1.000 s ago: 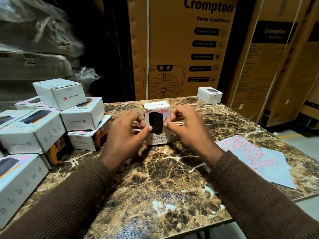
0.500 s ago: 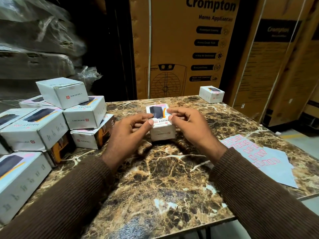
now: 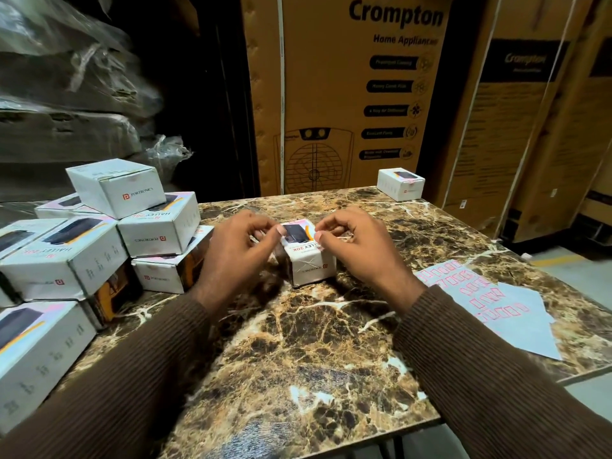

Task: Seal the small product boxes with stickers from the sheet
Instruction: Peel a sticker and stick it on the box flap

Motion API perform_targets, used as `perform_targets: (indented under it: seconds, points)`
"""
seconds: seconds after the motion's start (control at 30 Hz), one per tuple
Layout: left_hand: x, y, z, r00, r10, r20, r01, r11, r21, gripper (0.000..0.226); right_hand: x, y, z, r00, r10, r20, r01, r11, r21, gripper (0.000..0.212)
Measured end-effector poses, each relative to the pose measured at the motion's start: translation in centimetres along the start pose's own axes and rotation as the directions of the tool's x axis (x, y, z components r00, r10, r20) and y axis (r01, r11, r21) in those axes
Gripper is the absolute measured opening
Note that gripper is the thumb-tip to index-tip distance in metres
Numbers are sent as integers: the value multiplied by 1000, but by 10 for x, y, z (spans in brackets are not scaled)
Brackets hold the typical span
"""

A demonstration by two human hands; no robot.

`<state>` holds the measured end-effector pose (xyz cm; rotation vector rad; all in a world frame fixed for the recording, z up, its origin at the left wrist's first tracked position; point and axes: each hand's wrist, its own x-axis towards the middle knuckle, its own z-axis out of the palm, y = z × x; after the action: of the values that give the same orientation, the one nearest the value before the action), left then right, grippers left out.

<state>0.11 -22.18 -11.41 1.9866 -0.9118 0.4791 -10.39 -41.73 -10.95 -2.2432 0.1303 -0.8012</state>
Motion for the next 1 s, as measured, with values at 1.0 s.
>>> perform_targets:
  seconds: [1.0]
  points:
    - [9, 6, 9, 806, -357, 472, 556, 730, -397, 19, 3, 9, -17, 986, 155, 67, -128, 944, -305, 35]
